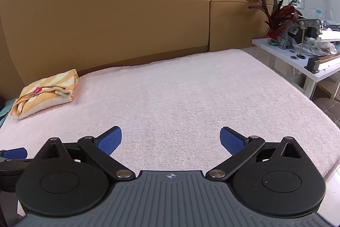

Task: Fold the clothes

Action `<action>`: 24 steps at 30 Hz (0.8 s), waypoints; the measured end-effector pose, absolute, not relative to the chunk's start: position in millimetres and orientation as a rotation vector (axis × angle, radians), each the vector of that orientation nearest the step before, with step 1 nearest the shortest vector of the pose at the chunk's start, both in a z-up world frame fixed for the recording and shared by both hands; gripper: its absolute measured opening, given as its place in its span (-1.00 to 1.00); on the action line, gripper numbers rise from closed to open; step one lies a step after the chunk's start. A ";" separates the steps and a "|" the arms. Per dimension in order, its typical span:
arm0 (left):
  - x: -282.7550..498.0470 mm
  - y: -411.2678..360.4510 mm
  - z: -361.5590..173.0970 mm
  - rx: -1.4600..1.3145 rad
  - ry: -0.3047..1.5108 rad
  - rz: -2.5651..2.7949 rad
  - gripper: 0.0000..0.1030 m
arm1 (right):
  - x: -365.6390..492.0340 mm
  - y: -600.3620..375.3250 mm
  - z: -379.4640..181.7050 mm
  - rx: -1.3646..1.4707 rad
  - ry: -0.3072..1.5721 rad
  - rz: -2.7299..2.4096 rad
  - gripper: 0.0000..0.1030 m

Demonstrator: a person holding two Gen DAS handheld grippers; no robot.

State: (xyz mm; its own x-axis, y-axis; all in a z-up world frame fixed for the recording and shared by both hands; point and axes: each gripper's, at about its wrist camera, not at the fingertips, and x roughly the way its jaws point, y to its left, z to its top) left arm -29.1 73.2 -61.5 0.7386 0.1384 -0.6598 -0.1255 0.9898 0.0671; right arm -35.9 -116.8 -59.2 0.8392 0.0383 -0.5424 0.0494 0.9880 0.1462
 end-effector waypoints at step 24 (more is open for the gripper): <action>-21.8 124.9 -64.7 -0.034 0.730 0.246 0.99 | -15.6 -73.7 -57.0 0.106 0.580 0.090 0.96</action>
State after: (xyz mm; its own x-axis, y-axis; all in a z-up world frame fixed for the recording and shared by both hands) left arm -21.8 124.9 -64.7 0.7178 0.2103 -0.6637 -0.2336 0.9708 0.0549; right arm -15.6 -73.7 -57.0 0.8327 0.1142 -0.5418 -0.0547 0.9907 0.1246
